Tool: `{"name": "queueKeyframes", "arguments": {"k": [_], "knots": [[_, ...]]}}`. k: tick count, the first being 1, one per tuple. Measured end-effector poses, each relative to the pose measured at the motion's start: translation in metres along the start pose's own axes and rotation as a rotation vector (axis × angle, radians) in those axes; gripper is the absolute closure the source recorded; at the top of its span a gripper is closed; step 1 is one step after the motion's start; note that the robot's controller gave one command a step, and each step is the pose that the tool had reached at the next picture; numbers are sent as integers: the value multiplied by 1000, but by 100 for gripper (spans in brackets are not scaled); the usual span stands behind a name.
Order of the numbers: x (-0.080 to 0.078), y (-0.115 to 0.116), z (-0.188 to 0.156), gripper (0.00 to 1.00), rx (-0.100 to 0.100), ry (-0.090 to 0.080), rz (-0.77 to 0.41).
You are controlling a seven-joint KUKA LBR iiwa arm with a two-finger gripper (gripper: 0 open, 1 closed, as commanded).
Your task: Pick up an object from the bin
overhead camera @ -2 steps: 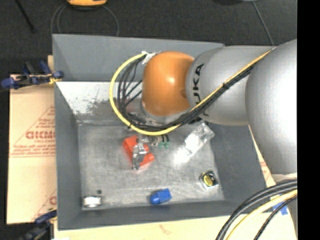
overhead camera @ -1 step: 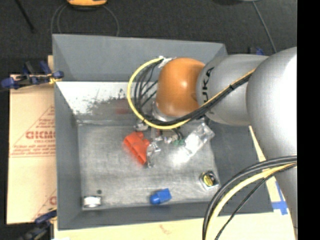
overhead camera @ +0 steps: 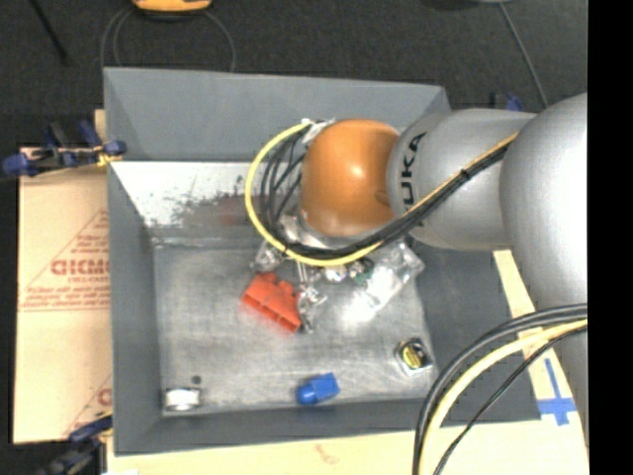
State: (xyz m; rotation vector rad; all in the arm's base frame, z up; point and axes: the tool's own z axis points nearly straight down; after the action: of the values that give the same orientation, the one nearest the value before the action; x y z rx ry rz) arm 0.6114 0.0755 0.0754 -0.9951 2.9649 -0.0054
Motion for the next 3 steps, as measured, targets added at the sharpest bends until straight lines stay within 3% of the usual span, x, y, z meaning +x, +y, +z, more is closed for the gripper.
{"name": "queueKeyframes", "arguments": {"k": [1, 2, 3], "knots": [[-1, 0, 0, 100, -2, -3, 6], [-27, 35, 1, 100, -1, -1, 182], [-82, 71, 1, 100, -6, 4, 463]]}}
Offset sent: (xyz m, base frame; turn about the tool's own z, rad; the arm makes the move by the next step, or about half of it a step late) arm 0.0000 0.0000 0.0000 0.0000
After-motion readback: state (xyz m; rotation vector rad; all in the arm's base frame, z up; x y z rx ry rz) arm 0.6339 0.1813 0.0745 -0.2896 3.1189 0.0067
